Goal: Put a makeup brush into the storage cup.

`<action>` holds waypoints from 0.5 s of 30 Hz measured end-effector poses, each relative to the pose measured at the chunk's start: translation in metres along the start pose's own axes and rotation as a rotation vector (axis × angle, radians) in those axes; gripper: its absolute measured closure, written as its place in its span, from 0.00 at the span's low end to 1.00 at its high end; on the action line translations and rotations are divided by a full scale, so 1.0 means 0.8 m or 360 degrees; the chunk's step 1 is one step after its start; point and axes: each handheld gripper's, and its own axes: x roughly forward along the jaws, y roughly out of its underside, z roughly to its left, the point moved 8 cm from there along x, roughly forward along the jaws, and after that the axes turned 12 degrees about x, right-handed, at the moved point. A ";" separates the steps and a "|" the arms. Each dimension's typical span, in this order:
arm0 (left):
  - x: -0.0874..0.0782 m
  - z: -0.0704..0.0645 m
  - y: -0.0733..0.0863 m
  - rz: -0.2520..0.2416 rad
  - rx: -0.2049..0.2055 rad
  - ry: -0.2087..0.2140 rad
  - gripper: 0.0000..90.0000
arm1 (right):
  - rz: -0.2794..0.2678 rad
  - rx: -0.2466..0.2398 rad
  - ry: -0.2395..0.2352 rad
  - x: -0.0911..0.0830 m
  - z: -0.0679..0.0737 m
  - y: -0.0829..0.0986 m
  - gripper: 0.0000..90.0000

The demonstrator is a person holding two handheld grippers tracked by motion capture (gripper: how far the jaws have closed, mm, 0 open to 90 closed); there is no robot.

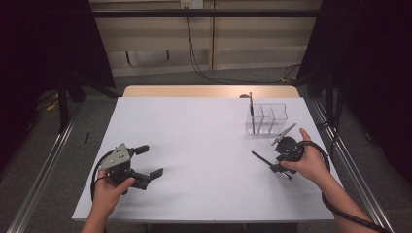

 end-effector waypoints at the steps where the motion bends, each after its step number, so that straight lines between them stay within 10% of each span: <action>1: 0.000 0.000 0.000 -0.0002 0.0000 0.0001 0.00 | 0.0011 -0.0003 -0.0001 0.001 0.001 0.001 0.58; 15: 0.002 -0.001 0.000 0.0000 -0.0009 0.0002 0.00 | 0.0108 -0.0029 0.0032 0.003 -0.001 0.007 0.78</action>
